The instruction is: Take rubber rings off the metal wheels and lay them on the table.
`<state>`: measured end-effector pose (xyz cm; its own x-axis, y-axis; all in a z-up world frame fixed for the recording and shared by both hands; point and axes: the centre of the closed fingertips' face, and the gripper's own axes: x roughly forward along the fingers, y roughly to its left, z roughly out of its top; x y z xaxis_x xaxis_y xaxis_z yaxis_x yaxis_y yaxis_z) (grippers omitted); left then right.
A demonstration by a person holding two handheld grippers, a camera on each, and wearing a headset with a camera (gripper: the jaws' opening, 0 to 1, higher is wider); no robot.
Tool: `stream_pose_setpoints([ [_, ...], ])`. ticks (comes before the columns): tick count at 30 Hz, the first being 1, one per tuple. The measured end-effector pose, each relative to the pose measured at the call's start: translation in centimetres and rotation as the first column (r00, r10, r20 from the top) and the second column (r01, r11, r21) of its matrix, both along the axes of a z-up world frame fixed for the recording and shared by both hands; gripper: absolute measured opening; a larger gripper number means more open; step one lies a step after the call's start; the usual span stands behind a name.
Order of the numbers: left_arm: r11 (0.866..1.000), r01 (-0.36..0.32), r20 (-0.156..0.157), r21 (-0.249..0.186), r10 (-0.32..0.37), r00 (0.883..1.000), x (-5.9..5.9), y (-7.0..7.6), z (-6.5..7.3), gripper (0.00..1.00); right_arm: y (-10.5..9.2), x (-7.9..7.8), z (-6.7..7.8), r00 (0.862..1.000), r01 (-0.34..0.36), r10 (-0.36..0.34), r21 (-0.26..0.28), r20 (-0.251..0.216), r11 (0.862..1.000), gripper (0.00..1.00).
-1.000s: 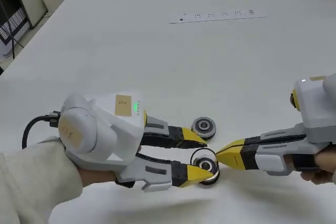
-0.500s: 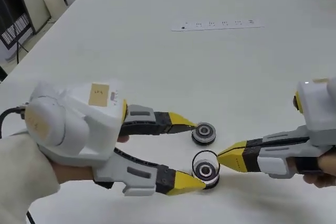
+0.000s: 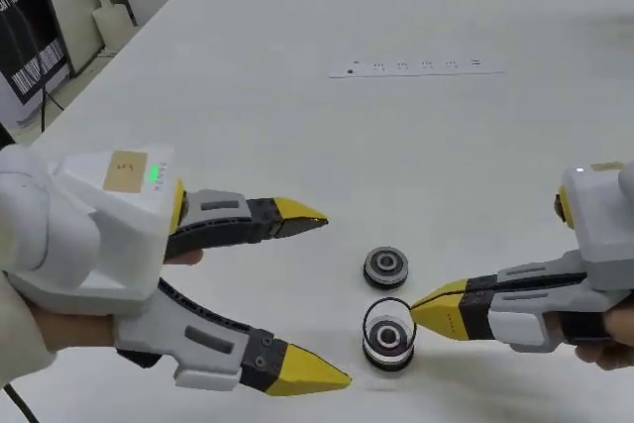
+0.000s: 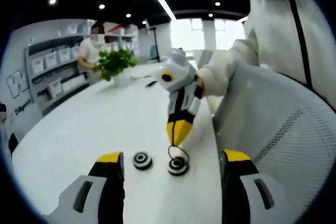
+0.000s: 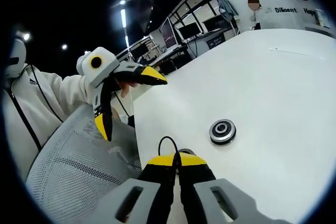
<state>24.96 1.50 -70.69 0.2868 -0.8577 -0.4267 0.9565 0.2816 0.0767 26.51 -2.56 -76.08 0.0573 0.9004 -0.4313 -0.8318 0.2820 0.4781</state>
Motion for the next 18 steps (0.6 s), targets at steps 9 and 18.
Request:
stream_pose_setpoints([
  [9, 0.998, -0.061, 0.001, 0.009, 0.061, 0.998, -0.1, 2.6, 0.3, 0.93, 0.1, -0.2, 0.6, 1.000, -0.011, 0.011, -0.003, 0.012, 1.000, 0.00],
  [18, 0.991, -0.131, 0.016, -0.028, 0.132, 0.991, -0.2, 4.5, 1.4, 1.00, 0.3, -0.6, 1.2, 0.999, -0.030, 0.030, -0.014, 0.030, 0.999, 0.00],
])
